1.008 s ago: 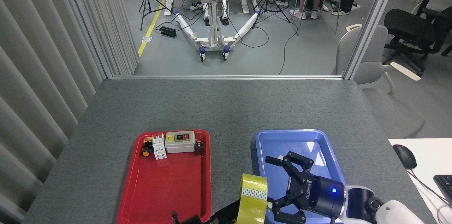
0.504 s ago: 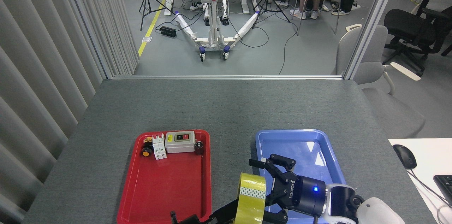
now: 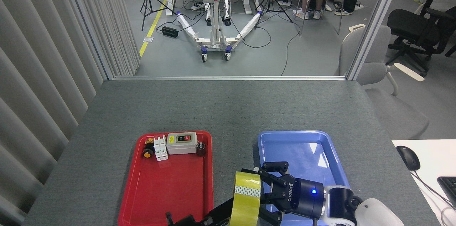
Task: Place and move tape with both arms
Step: 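Bring the right gripper to the tape held by the left gripper, then grasp the tape with the right gripper and open the left gripper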
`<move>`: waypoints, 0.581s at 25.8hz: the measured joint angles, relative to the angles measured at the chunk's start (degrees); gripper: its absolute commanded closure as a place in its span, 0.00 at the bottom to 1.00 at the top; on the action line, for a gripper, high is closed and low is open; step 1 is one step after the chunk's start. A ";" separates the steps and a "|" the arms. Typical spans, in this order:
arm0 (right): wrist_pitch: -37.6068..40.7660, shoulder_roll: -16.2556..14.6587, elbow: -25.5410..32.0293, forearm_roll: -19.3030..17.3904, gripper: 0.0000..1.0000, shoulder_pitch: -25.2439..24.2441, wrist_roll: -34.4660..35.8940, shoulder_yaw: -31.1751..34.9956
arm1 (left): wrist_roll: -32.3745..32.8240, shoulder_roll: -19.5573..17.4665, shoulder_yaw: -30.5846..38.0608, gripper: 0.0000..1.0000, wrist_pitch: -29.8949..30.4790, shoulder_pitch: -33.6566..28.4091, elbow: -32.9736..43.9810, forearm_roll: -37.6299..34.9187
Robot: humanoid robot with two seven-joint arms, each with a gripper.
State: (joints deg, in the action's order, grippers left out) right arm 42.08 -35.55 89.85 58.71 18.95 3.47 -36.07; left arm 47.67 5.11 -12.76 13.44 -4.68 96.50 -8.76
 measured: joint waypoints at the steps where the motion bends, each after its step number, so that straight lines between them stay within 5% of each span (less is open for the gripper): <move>1: 0.09 0.00 -0.02 0.00 0.56 0.15 -0.01 -0.01 | 0.00 -0.05 0.11 1.00 0.18 -0.02 0.00 0.02; 15: 0.71 0.40 -0.03 -0.09 0.67 0.58 0.61 -0.05 | 0.23 -0.19 0.40 1.00 0.53 -0.11 0.00 0.11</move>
State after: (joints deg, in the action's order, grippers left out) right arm 42.79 -35.15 89.82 58.62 19.53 4.08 -36.12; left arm 47.90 4.93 -12.35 13.96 -4.79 96.50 -8.64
